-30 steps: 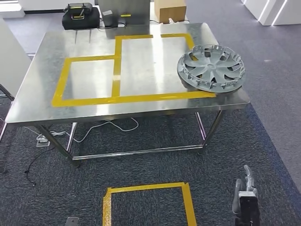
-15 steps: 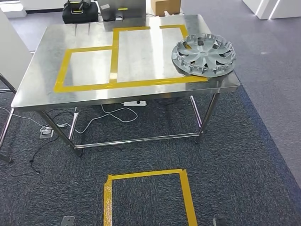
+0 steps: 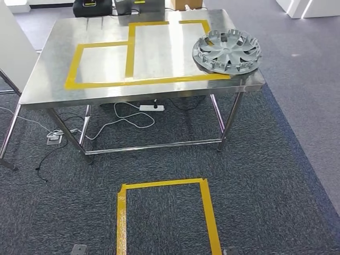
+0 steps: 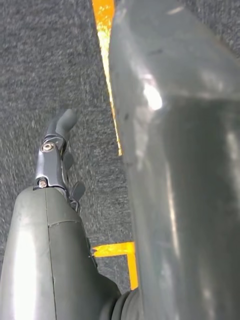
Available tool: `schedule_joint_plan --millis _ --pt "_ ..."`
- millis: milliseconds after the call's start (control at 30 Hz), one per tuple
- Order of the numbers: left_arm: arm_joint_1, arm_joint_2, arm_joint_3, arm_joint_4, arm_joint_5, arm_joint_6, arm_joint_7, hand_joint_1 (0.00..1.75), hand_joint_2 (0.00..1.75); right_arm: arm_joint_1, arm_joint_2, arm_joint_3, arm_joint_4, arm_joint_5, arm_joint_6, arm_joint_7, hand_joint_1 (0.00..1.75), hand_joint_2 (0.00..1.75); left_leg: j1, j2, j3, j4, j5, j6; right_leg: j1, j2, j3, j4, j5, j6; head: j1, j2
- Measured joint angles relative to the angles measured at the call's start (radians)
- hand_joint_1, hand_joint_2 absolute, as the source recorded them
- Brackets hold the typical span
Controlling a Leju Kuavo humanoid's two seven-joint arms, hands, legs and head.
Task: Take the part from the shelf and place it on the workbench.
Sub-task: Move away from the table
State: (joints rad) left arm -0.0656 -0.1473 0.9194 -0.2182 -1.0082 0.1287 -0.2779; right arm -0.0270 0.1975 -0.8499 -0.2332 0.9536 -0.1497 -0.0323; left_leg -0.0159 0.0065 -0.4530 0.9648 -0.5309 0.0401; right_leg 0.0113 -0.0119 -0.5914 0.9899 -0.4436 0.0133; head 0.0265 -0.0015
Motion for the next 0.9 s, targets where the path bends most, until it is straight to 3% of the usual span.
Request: schedule_joint_plan --millis 67,167,200,233,267,333,400,433,500,567,633,667,700,733,767,800,867,900 --pt "0.0 0.0 0.0 0.0 0.0 -0.004 0.004 0.0 0.0 -0.002 -0.001 0.0 0.001 -0.007 0.0 0.0 0.0 0.0 0.005 0.003 -0.013 -0.009 0.014 0.007 -0.001 0.005 -0.024 0.038 -0.033 0.012 0.004 0.0" --pt "0.001 0.0 0.0 0.0 0.001 -0.006 0.007 0.0 0.0 -0.002 -0.003 -0.001 0.002 -0.012 0.001 -0.004 0.0 0.0 0.004 0.012 -0.043 -0.006 0.035 0.015 -0.01 0.01 -0.09 0.219 -0.145 0.025 0.008 0.0" --pt "0.002 0.0 0.0 0.0 0.001 -0.006 0.008 0.0 0.0 -0.002 -0.003 -0.003 0.002 -0.015 0.002 -0.007 0.0 0.0 0.004 0.017 -0.054 -0.003 0.041 0.014 -0.012 0.01 -0.099 0.264 -0.164 0.028 0.008 0.0" --pt "0.002 0.0 0.0 0.0 0.001 -0.006 0.011 0.0 0.0 -0.002 -0.004 -0.004 0.002 -0.019 0.003 -0.009 0.0 0.0 0.003 0.024 -0.063 0.0 0.046 0.013 -0.013 0.009 -0.09 0.272 -0.165 0.031 0.008 0.0" --pt "0.002 0.0 0.0 0.0 0.0 -0.006 0.014 0.0 0.0 -0.002 -0.005 -0.006 0.002 -0.02 0.005 -0.011 0.0 0.0 0.003 0.032 -0.07 0.004 0.049 0.012 -0.014 0.007 -0.061 0.24 -0.15 0.033 0.008 0.0" --pt "0.003 0.001 0.0 0.0 -0.001 -0.008 0.02 0.0 0.0 -0.004 -0.007 -0.009 0.002 -0.02 0.01 -0.012 0.0 0.0 0.002 0.049 -0.081 0.016 0.052 0.008 -0.014 -0.026 0.033 0.101 -0.106 0.032 0.009 0.0" --pt "0.003 0.002 0.0 0.0 -0.002 -0.008 0.025 0.0 0.0 -0.009 -0.008 -0.011 0.002 -0.014 0.018 -0.01 0.0 0.0 -0.003 0.067 -0.086 0.028 0.053 0.0 -0.01 -0.057 0.09 0.002 -0.087 0.02 0.008 0.0" --pt "0.003 0.002 0.0 0.0 -0.004 -0.009 0.027 0.0 0.0 -0.01 -0.009 -0.011 0.002 -0.011 0.025 -0.008 0.0 0.0 -0.004 0.075 -0.087 0.031 0.054 -0.005 -0.007 -0.062 0.093 -0.012 -0.088 0.012 0.007 0.0" --pt "0.002 0.003 0.0 0.0 -0.011 -0.009 0.031 0.0 0.0 -0.008 -0.009 -0.012 0.003 -0.008 0.041 -0.003 0.0 0.0 -0.003 0.088 -0.088 0.033 0.055 -0.015 -0.007 -0.042 0.087 -0.013 -0.078 -0.003 0.006 0.0" --pt "0.001 0.005 0.0 0.0 -0.017 -0.009 0.035 0.0 0.0 -0.007 -0.009 -0.014 0.005 -0.004 0.049 0.001 0.0 0.0 0.002 0.061 -0.101 0.065 0.025 -0.029 -0.012 -0.024 0.086 -0.018 -0.066 -0.016 0.004 0.0" --pt "0.004 0.007 0.0 0.0 -0.02 -0.009 0.042 0.0 0.0 -0.008 -0.009 -0.014 0.006 0.003 0.058 0.004 0.0 0.0 0.01 0.021 -0.141 0.171 -0.046 -0.043 -0.015 -0.004 0.081 -0.018 -0.055 -0.024 0.001 0.0" --pt "0.005 0.007 0.0 0.0 -0.021 -0.009 0.045 0.0 0.0 -0.008 -0.009 -0.014 0.007 0.007 0.063 0.006 0.0 0.0 0.014 0.013 -0.167 0.24 -0.08 -0.047 -0.015 0.007 0.076 -0.017 -0.052 -0.026 0.0 0.0" --pt "0.006 0.007 0.0 0.0 -0.023 -0.009 0.047 0.0 0.0 -0.007 -0.01 -0.014 0.008 0.01 0.066 0.008 0.0 0.0 0.016 0.01 -0.187 0.294 -0.098 -0.05 -0.015 0.019 0.072 -0.015 -0.049 -0.026 0.0 0.0" --pt "0.007 0.008 0.0 0.0 -0.025 -0.009 0.048 0.0 0.0 -0.006 -0.01 -0.014 0.009 0.011 0.068 0.01 0.0 0.0 0.017 0.009 -0.194 0.317 -0.096 -0.051 -0.015 0.032 0.07 -0.014 -0.048 -0.026 0.0 0.0" --pt "0.007 0.008 0.0 0.0 -0.026 -0.009 0.049 0.0 0.0 -0.005 -0.01 -0.014 0.009 0.012 0.07 0.011 0.0 0.0 0.019 0.007 -0.185 0.3 -0.075 -0.05 -0.015 0.044 0.069 -0.012 -0.047 -0.025 0.0 0.0" --pt "0.007 0.008 0.0 0.0 -0.027 -0.009 0.049 0.0 0.0 -0.005 -0.01 -0.014 0.01 0.012 0.071 0.012 0.0 0.0 0.02 0.0 -0.16 0.247 -0.038 -0.048 -0.015 0.058 0.069 -0.01 -0.047 -0.024 0.0 0.0" --pt "0.008 0.009 0.0 0.0 -0.027 -0.009 0.05 0.0 0.0 -0.007 -0.01 -0.014 0.01 0.012 0.072 0.012 0.0 0.0 0.024 -0.044 -0.104 0.116 0.028 -0.041 -0.014 0.084 0.065 -0.006 -0.046 -0.02 0.001 0.0" --pt "0.009 0.01 0.0 0.0 -0.028 -0.008 0.05 0.0 0.0 -0.009 -0.01 -0.014 0.011 0.012 0.072 0.012 0.0 0.0 0.026 -0.064 -0.087 0.072 0.041 -0.037 -0.014 0.096 0.06 -0.003 -0.045 -0.015 0.0 0.0"
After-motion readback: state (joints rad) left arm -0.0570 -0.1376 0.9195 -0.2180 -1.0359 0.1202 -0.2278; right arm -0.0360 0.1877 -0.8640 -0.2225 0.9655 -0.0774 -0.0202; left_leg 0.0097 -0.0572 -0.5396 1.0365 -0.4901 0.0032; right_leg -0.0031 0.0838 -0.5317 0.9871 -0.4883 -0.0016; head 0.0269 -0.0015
